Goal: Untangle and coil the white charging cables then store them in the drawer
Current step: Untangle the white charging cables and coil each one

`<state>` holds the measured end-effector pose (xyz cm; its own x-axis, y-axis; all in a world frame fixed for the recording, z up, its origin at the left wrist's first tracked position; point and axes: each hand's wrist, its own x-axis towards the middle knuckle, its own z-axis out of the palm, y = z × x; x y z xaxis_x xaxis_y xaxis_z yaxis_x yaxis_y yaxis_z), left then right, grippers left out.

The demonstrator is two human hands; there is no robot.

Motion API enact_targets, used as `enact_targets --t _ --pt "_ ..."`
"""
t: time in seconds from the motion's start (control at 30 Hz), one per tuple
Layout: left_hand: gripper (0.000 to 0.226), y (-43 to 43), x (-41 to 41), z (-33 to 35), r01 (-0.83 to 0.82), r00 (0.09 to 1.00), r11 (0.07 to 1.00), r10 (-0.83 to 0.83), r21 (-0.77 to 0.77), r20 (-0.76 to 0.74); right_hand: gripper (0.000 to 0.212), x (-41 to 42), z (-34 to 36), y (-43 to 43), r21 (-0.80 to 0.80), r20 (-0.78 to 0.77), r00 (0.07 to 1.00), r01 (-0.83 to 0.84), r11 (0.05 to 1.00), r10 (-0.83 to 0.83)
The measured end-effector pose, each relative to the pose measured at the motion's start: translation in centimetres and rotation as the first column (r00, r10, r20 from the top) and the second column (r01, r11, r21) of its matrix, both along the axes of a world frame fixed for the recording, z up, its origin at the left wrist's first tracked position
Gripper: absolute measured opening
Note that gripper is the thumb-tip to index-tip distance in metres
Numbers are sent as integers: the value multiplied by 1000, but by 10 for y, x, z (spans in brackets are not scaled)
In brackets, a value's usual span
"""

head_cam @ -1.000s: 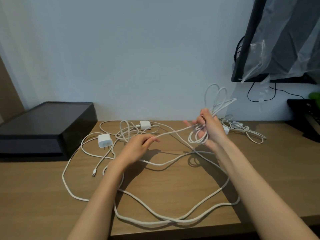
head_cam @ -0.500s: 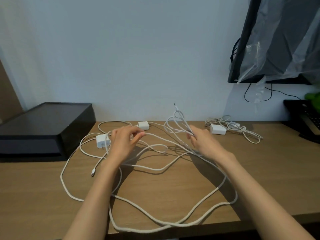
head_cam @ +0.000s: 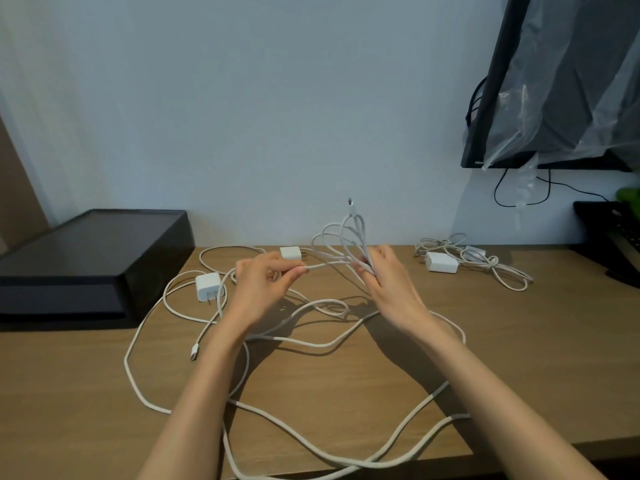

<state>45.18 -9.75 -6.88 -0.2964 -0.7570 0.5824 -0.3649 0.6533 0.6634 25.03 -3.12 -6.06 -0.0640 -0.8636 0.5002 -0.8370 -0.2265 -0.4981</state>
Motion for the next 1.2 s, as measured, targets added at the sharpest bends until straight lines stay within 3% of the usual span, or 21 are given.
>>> enact_targets --t 0.13,0.23,0.33,0.57,0.67,0.83,0.97,1.07,1.13,1.2 --pt "17 1 -2 1 73 997 997 -73 -26 16 23 -9 1 -1 51 -225 973 -29 998 40" --pt "27 2 -6 2 84 996 995 -86 -57 -33 8 -12 -2 2 130 -298 953 -16 991 55" --pt "17 3 -6 5 53 993 998 -56 -36 -106 6 -11 -5 6 172 -312 944 -51 984 104" --pt "10 3 -8 3 12 995 999 -16 -42 -100 10 -3 -1 3 250 -134 980 -113 962 150" --pt "9 4 -9 4 8 991 999 -14 -45 -132 21 -1 7 3 305 9 986 -160 939 165" --pt "11 9 -9 9 41 985 996 -53 -79 -162 16 3 16 2 403 226 951 -290 868 212" --pt "9 12 -11 10 27 979 1000 -28 -10 -204 21 7 22 3 382 130 982 -177 907 137" --pt "10 11 -11 8 125 961 984 -88 129 -262 21 7 23 2 354 15 999 -40 935 37" --pt "23 12 -11 7 126 974 981 -93 149 -207 18 5 24 2 297 -133 991 62 953 -23" --pt "49 15 -14 4 22 999 999 -21 28 -36 14 3 29 4 235 -332 938 186 954 -101"
